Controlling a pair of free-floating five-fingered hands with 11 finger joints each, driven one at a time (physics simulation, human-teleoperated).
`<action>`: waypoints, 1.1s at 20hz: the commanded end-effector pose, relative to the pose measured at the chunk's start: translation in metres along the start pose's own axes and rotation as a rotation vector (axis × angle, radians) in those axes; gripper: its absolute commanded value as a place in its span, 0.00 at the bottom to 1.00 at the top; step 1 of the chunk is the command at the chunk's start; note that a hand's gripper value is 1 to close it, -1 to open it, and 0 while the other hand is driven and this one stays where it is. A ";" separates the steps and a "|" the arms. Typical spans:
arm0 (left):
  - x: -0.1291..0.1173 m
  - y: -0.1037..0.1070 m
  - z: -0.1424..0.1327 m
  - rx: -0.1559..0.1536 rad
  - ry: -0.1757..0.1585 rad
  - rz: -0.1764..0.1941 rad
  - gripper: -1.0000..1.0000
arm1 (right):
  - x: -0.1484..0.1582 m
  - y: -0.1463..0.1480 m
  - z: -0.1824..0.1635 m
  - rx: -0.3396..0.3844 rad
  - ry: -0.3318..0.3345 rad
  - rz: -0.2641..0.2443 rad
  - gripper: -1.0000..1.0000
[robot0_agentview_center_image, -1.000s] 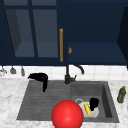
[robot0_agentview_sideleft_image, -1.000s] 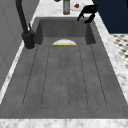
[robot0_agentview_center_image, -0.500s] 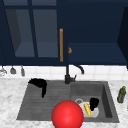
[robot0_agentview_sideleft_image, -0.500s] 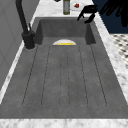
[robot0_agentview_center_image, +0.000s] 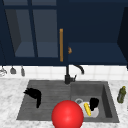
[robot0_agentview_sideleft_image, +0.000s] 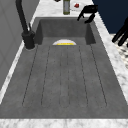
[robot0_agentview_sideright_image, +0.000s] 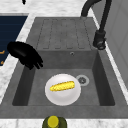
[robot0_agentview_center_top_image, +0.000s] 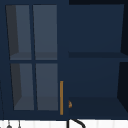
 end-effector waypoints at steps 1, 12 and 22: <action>-0.003 -0.025 0.008 0.002 -0.125 -0.010 0.00 | 0.000 0.000 0.000 0.000 0.000 0.000 0.50; -0.012 -0.093 0.023 -0.005 -0.246 -0.011 0.00 | 0.000 0.000 0.000 0.000 0.000 0.000 0.50; -0.015 -0.142 0.040 -0.004 -0.354 -0.009 0.00 | 0.000 0.000 0.000 0.000 0.000 0.000 0.50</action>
